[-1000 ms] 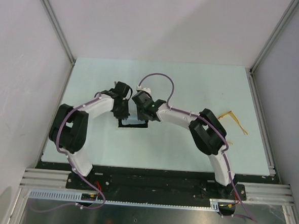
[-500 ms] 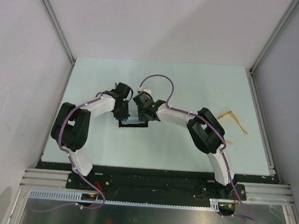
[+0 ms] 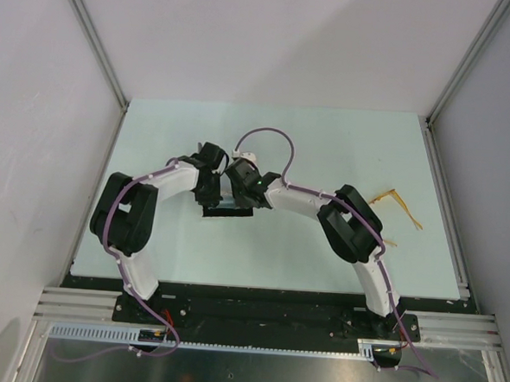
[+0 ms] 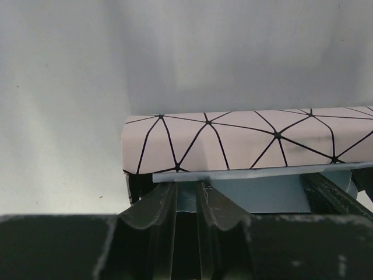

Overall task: Organize the sunglasses
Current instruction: Smooth out the folded cleaning cloth near the sunglasses case.

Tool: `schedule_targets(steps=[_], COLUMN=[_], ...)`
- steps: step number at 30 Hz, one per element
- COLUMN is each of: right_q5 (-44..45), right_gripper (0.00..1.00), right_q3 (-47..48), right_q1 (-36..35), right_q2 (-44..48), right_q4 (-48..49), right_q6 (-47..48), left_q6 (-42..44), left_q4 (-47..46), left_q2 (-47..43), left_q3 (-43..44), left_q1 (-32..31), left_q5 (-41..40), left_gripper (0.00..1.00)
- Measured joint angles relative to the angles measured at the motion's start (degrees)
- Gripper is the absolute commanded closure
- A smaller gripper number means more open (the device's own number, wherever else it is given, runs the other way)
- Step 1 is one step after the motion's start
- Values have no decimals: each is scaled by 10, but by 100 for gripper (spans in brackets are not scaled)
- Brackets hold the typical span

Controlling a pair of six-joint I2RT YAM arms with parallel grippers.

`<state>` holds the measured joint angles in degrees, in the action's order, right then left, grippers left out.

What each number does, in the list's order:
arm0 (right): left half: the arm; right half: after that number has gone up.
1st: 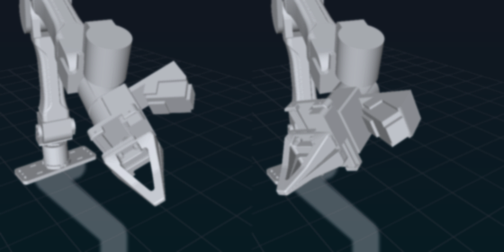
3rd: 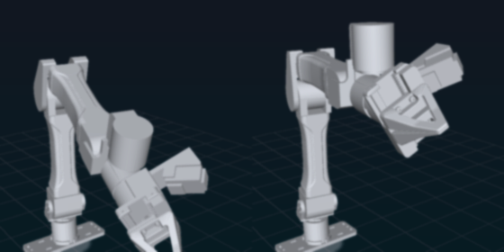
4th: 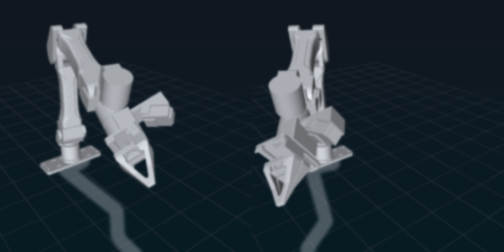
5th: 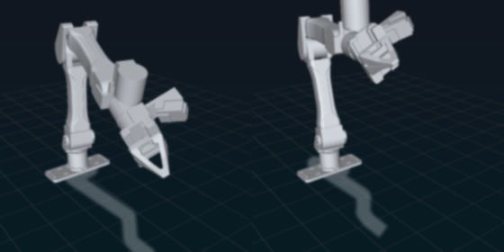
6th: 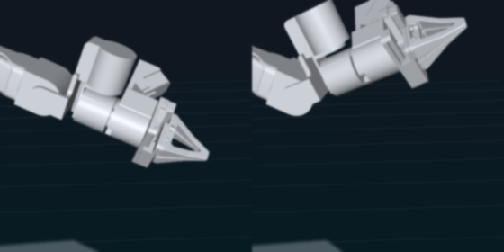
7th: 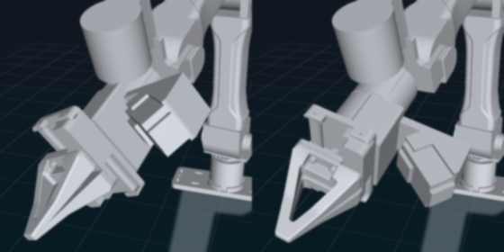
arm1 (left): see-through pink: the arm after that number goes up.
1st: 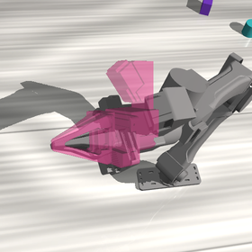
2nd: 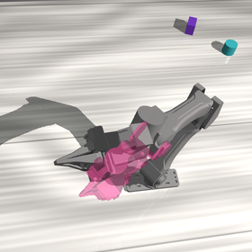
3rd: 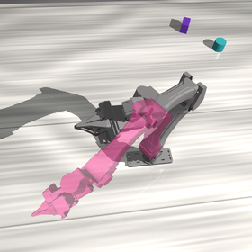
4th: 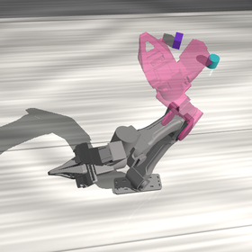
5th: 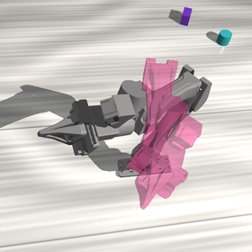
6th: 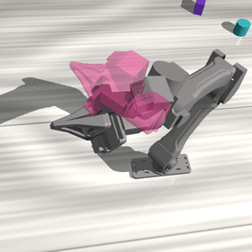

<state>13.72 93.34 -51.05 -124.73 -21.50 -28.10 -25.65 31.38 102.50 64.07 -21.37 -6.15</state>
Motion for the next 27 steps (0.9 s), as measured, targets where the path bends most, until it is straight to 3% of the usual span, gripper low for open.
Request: schedule_targets(steps=[11, 27], right_q5=[17, 13], right_gripper=[60, 76], right_q3=[-3, -45], right_q1=[-8, -11], right_q2=[5, 33], right_q4=[9, 56], right_q6=[14, 14], left_q6=[0, -14], left_q4=[0, 0], left_q2=[-2, -38], left_q3=[0, 5], left_q1=[-3, -3], left_q5=[-10, 2], left_gripper=[74, 76])
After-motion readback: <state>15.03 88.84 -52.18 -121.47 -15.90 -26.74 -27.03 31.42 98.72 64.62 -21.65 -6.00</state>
